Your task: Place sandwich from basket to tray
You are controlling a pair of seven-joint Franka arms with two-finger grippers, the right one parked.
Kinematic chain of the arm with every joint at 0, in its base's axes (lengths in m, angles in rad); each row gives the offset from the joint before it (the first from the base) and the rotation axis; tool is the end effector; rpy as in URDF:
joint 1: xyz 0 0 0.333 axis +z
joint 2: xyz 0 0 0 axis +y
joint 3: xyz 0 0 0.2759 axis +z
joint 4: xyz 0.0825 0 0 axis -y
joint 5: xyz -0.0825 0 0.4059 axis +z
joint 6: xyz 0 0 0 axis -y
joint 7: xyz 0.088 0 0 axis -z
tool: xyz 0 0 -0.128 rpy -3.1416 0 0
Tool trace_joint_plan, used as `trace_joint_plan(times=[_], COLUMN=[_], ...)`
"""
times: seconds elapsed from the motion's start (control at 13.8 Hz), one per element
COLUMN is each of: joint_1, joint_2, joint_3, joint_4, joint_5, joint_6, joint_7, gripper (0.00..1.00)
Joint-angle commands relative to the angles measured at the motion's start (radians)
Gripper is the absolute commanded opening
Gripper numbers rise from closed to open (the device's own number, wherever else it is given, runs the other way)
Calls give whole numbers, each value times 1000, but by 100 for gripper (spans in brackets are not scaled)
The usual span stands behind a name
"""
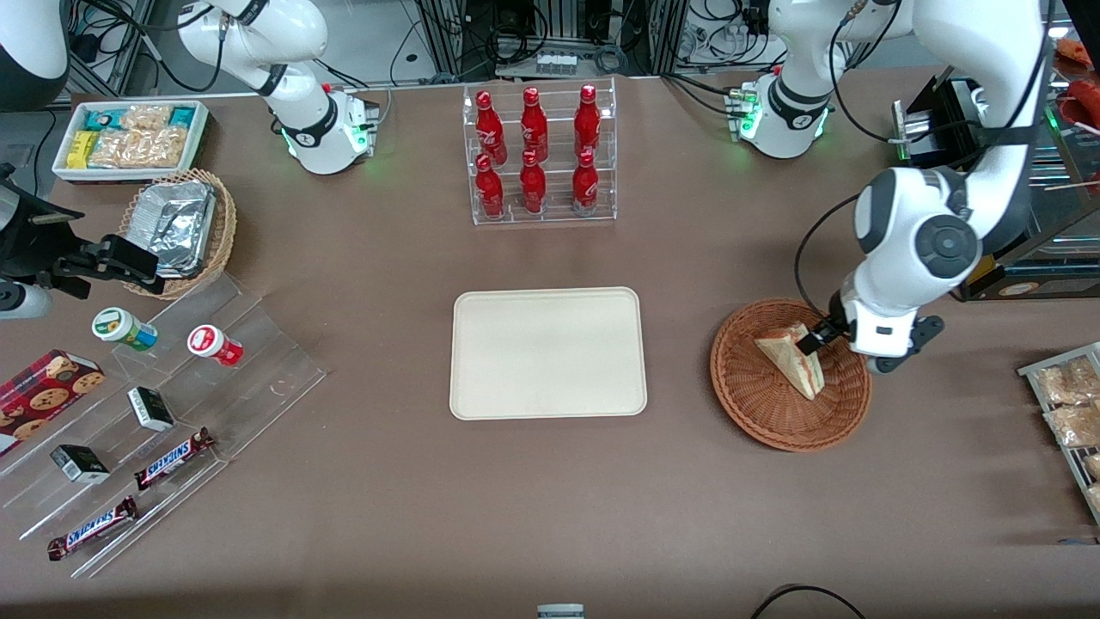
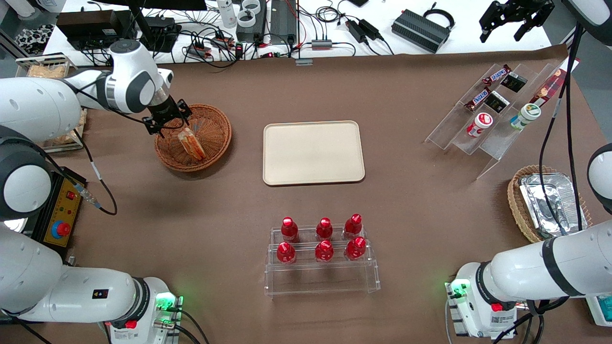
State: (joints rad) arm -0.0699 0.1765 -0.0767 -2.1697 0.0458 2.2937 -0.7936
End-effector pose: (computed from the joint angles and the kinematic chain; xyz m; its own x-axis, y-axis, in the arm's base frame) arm 0.5527 -0.0806 0.2328 0.8153 0.5786 -0.0228 0.5771 -0.8151 -0.0506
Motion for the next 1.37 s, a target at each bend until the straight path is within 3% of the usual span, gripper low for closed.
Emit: trace_joint_plan(times=[0.0,0.22,0.29,0.65,0.8,1.3], joint_1=[-7,-8,-19,-22,-22,-92], joint_2=[17,69,76,92,90,34], joint_3=[5,5,5,5,5,-63], joint_4=[-27,-30,-33,-25,4,302], joint_5=[6,6,6,6,6,46], joint_6=[58,110,113,113,81,-426], joint_7=[-23,-23,-24,-56,-53,-29], gripper=[100,100,94,1,0,0])
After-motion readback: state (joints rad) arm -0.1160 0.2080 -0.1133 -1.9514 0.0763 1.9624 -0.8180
